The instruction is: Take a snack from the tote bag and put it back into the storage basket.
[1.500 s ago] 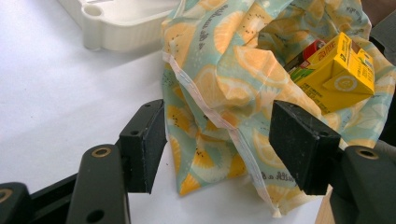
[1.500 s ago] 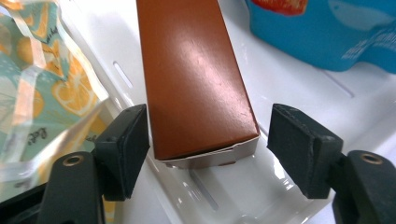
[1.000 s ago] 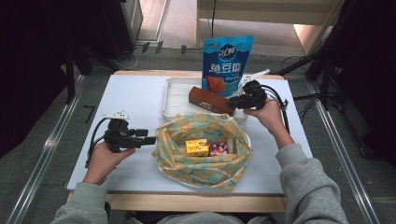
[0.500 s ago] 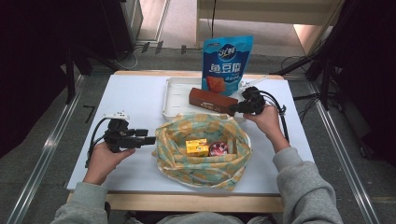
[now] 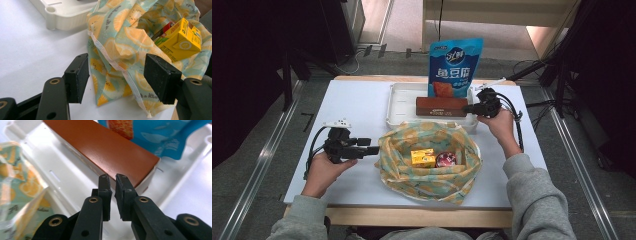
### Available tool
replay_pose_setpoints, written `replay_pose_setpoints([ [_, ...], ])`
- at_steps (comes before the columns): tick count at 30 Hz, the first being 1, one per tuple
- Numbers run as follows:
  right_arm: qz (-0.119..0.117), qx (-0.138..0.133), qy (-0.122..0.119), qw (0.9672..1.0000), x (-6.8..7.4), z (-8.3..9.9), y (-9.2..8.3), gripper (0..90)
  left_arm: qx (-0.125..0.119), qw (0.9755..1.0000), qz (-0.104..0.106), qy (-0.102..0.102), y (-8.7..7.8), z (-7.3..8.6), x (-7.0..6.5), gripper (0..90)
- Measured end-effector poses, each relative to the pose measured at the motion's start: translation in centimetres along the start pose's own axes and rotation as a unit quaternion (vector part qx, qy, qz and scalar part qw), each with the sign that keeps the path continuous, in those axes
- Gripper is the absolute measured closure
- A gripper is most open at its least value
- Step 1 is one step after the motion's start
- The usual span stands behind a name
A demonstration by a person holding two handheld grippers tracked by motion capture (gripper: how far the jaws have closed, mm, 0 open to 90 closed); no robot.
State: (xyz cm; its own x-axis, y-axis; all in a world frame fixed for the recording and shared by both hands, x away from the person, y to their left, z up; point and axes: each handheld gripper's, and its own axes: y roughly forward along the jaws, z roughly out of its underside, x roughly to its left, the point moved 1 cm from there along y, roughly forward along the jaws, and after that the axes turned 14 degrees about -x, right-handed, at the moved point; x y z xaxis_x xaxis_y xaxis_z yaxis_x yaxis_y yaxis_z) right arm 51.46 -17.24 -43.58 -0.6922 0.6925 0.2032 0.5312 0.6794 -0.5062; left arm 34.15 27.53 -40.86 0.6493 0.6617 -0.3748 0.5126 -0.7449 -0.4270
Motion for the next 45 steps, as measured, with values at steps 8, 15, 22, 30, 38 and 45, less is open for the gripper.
replay_pose_setpoints([
  [8, -0.012, -0.002, 0.011, 0.9999, 0.7, 0.0, -0.9, 78.9, -0.008, 0.9999, 0.004, 0.013, -0.1, -0.3, -0.6, 38.8],
  [15, -0.029, -0.018, 0.021, 0.9992, 2.1, 0.0, -2.7, 68.5, -0.007, 0.9991, 0.023, 0.035, 0.3, -1.2, -2.2, 38.7],
  [22, -0.022, -0.037, 0.02, 0.9989, 3.2, 0.5, -4.4, 61.6, 0.002, 0.9978, 0.04, 0.053, 1.0, -2.0, -3.7, 38.3],
  [30, -0.02, -0.033, 0.011, 0.9992, 4.3, 1.3, -5.1, 55.5, 0.014, 0.9964, 0.057, 0.062, 2.1, -3.0, -4.6, 37.9],
  [38, -0.017, -0.033, 0.022, 0.999, 5.0, 2.4, -6.0, 53.8, 0.03, 0.9942, 0.072, 0.074, 3.4, -3.8, -5.6, 37.0],
  [45, -0.012, -0.03, 0.015, 0.9994, 5.7, 3.1, -6.7, 53.1, 0.039, 0.9924, 0.083, 0.081, 4.5, -3.8, -6.4, 36.6],
])
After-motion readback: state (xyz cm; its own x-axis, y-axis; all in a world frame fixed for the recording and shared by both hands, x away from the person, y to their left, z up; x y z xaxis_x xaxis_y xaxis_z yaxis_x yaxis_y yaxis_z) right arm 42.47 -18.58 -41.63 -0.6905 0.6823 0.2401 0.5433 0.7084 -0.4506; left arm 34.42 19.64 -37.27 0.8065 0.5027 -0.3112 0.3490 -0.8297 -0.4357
